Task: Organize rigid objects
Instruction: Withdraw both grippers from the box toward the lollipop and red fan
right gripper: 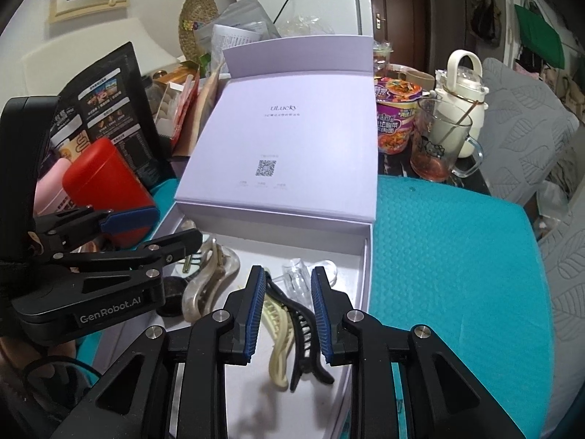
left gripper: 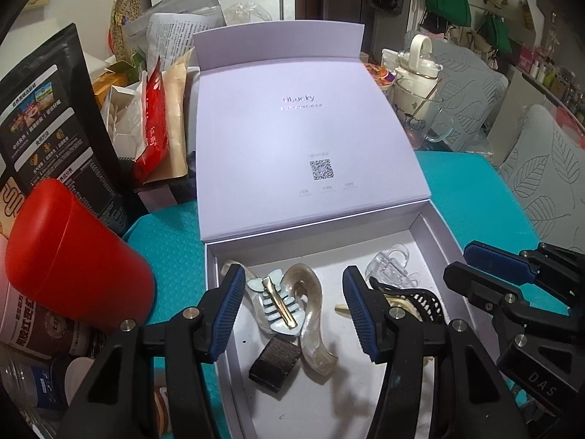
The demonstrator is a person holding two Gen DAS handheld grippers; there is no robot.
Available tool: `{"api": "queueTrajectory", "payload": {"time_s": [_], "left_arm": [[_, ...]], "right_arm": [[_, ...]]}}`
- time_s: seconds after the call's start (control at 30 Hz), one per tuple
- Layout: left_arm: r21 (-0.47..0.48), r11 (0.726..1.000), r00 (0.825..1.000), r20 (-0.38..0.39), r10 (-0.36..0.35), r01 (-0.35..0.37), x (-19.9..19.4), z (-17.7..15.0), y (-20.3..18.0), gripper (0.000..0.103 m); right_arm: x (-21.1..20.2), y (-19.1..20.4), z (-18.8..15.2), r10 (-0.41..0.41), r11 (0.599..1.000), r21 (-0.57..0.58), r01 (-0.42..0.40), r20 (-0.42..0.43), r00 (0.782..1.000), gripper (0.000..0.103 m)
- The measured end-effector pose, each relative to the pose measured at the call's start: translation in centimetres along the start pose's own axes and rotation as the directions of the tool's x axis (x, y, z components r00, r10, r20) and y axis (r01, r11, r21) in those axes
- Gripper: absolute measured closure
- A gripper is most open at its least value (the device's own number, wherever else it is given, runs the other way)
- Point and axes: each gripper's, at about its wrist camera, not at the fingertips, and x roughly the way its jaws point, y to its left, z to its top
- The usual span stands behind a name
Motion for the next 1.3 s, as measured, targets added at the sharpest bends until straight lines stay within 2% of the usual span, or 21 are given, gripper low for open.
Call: {"api": "queueTrajectory", "payload": {"time_s": [0.27, 0.77, 0.87, 0.97, 1.07, 1.13, 1.17, 1.2, 1.27, 1.3], "left_arm": [[0.009, 1.0, 0.999, 0.036, -0.006, 0.006, -3.2, -0.9, -1.0, 0.048], [0.042, 0.999, 0.985, 0.173, -0.011, 0.004, -13.3, -3.3, -3.4, 0.048], [0.056, 0.998, 0.981, 0.195, -0.022, 0.011, -14.7, -4.0, -3.9, 0.048], [0.075, 0.997, 0.977, 0.211, -0.034, 0.019, -15.9, -4.8, -4.6, 0.048], [0.097, 0.995, 0.975, 0.215, -0.05, 0.029, -16.7, -5.7, -5.4, 0.048], [0.118, 0.992, 0.975, 0.214, -0.062, 0.037, -17.0, -6.3, -6.0, 0.048], [0.13, 0.991, 0.975, 0.213, -0.068, 0.04, -17.1, -6.6, -6.3, 0.044], [0.139, 0.989, 0.974, 0.213, -0.075, 0.045, -17.2, -7.0, -6.6, 0.033], [0.147, 0.987, 0.97, 0.223, -0.092, 0.059, -17.4, -7.6, -6.9, 0.018], [0.151, 0.986, 0.968, 0.232, -0.099, 0.065, -17.5, -7.9, -7.1, 0.016]], "right_arm": [[-3.4, 0.6, -0.8, -0.023, 1.0, 0.0, 0.023, 0.034, 0.999, 0.077], [-13.2, 1.6, -4.3, -0.069, 0.998, 0.013, 0.068, 0.162, 0.984, 0.076], [-14.9, 1.8, -5.0, -0.085, 0.996, 0.014, 0.084, 0.185, 0.979, 0.069], [-16.8, 1.9, -6.2, -0.099, 0.995, 0.017, 0.098, 0.206, 0.974, 0.067], [-18.2, 1.9, -7.3, -0.118, 0.993, 0.022, 0.117, 0.222, 0.968, 0.058], [-19.0, 2.1, -8.1, -0.143, 0.99, 0.016, 0.143, 0.229, 0.963, 0.058], [-19.3, 2.1, -8.4, -0.152, 0.988, 0.012, 0.154, 0.233, 0.96, 0.057], [-19.6, 2.2, -8.9, -0.162, 0.986, 0.01, 0.165, 0.237, 0.958, 0.055], [-20.1, 2.2, -9.8, -0.174, 0.984, 0.018, 0.175, 0.236, 0.956, 0.053], [-20.3, 2.1, -10.4, -0.18, 0.983, 0.024, 0.18, 0.233, 0.956, 0.052]]}}
